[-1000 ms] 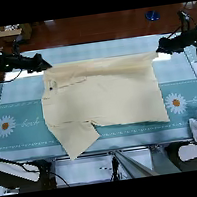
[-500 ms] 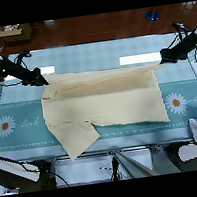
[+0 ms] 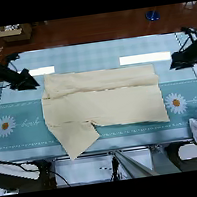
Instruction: Fold the shirts.
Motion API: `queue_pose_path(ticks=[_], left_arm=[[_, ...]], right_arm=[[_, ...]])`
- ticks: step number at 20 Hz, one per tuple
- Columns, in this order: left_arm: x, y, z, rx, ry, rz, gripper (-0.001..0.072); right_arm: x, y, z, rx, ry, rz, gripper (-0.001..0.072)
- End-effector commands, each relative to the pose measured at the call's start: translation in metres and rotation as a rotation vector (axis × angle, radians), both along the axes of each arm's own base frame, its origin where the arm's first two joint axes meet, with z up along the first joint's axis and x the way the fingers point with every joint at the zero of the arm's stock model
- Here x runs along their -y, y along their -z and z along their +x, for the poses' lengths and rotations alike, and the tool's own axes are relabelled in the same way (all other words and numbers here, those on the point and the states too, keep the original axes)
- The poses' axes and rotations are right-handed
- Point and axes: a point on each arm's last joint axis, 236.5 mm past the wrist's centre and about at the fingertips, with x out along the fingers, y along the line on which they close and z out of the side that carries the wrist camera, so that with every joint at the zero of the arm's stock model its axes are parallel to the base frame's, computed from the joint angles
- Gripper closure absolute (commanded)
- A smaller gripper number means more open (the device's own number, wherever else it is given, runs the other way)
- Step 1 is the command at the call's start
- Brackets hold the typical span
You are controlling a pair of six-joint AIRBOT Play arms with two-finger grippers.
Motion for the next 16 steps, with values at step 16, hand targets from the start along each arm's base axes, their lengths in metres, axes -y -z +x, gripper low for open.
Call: queue_pose_path(ticks=[16], left_arm=[[0.044,0.098,-0.197,-0.128,-0.154,0.020,0.0074]], right_arm=[[-0.033,0.025,-0.099,0.051,0.201,0.254,0.0228]])
